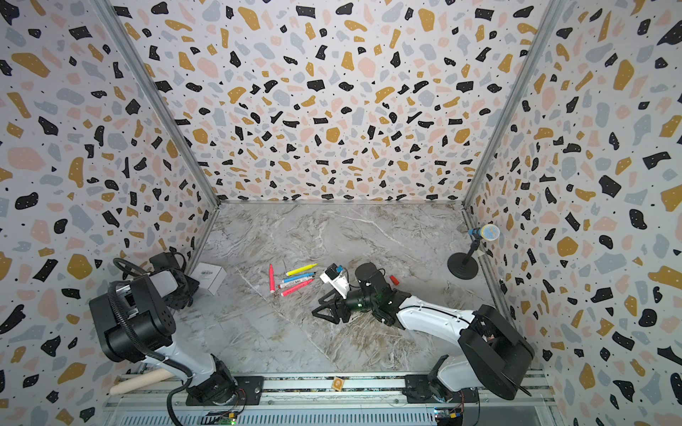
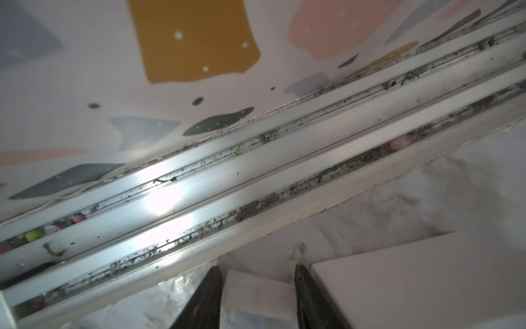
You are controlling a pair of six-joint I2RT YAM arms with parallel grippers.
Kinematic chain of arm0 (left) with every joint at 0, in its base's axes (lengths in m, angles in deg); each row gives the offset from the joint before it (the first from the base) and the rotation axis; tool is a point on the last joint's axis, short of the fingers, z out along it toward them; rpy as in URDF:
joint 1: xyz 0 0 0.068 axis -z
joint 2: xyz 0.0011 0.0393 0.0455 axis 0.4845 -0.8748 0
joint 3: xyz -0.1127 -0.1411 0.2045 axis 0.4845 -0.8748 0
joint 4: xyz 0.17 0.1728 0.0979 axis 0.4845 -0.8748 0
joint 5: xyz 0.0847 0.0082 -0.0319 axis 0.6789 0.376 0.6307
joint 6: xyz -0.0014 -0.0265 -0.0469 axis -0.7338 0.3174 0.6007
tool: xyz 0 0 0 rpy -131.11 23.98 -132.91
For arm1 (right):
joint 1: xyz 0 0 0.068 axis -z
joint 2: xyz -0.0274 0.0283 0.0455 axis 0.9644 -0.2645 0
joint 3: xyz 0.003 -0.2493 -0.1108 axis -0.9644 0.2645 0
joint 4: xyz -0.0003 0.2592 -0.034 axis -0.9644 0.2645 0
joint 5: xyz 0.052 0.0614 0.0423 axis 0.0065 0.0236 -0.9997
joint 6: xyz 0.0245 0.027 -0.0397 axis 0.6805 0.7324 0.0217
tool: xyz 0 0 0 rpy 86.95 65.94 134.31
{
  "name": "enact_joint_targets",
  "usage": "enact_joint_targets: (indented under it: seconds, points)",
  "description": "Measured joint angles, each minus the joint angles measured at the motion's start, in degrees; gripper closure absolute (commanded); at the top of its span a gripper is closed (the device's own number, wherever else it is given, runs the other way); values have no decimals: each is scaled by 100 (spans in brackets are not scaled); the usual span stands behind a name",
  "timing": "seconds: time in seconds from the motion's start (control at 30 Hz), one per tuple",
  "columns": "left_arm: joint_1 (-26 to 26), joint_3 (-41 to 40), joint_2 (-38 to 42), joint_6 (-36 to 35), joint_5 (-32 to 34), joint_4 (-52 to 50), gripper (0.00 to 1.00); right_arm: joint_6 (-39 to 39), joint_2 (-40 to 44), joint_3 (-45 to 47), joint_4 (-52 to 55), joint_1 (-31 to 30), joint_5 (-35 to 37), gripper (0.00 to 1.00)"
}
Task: Insert pens into pen caps
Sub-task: Pick up the pen cap from the middle-left of the table.
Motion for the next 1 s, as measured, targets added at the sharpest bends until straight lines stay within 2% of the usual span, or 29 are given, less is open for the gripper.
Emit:
enact_joint_targets:
  seconds: [0.6, 1.0]
  points:
    - [188, -680, 601, 297, -42, 229, 69, 72, 299, 142, 2, 0, 42, 44]
    - [568, -1510, 1580, 603, -247, 323, 72, 133, 518, 249, 2, 0, 103, 45]
